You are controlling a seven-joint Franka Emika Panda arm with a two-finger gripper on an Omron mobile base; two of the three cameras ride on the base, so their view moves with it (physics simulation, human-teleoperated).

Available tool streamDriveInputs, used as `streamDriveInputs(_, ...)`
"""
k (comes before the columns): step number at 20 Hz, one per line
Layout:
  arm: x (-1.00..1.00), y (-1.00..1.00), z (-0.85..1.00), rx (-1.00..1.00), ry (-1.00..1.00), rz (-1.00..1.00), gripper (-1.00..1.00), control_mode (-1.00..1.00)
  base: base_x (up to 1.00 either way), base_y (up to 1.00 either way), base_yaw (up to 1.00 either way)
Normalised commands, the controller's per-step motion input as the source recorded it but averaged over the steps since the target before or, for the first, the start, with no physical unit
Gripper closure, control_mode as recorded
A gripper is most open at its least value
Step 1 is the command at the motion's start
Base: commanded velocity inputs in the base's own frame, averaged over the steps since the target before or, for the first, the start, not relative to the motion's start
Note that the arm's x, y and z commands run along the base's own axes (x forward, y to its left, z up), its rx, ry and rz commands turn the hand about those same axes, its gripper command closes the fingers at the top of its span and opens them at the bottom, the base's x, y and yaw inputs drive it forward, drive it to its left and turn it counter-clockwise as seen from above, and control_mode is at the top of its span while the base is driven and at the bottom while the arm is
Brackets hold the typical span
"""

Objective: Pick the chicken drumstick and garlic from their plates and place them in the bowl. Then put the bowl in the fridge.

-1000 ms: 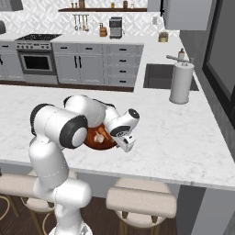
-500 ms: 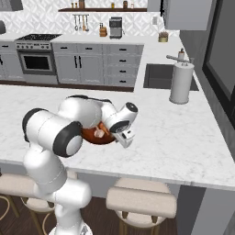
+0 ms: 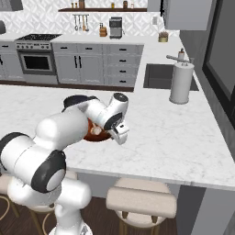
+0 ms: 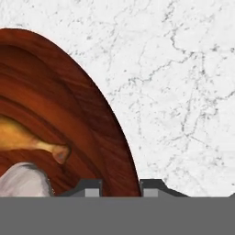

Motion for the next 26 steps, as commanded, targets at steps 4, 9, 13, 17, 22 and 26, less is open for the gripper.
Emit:
streamDriveInputs(4,-1.0,0.19,0.8,-0.07,0.0,-0.08,1.0,-1.0,0.0,0.0,0.0)
streamDriveInputs(9,-1.0,0.09,0.92,0.1,0.0,-0.09,1.0,-1.0,0.0,0.0,0.0)
streamDriveInputs(13,-1.0,0.14,0.88,0.22,0.0,-0.01,1.0,-1.0,0.0,0.0,0.0)
streamDriveInputs(17,-0.97,0.17,0.2,0.17,-0.27,0.0,1.0,-1.0,0.0,0.0,0.0)
streamDriveInputs(22,-0.21,0.03,0.01,0.03,-0.01,0.0,1.0,-1.0,0.0,0.0,0.0)
streamDriveInputs(26,0.0,0.0,0.0,0.0,0.0,0.0,1.0,-1.0,0.0,0.0,0.0)
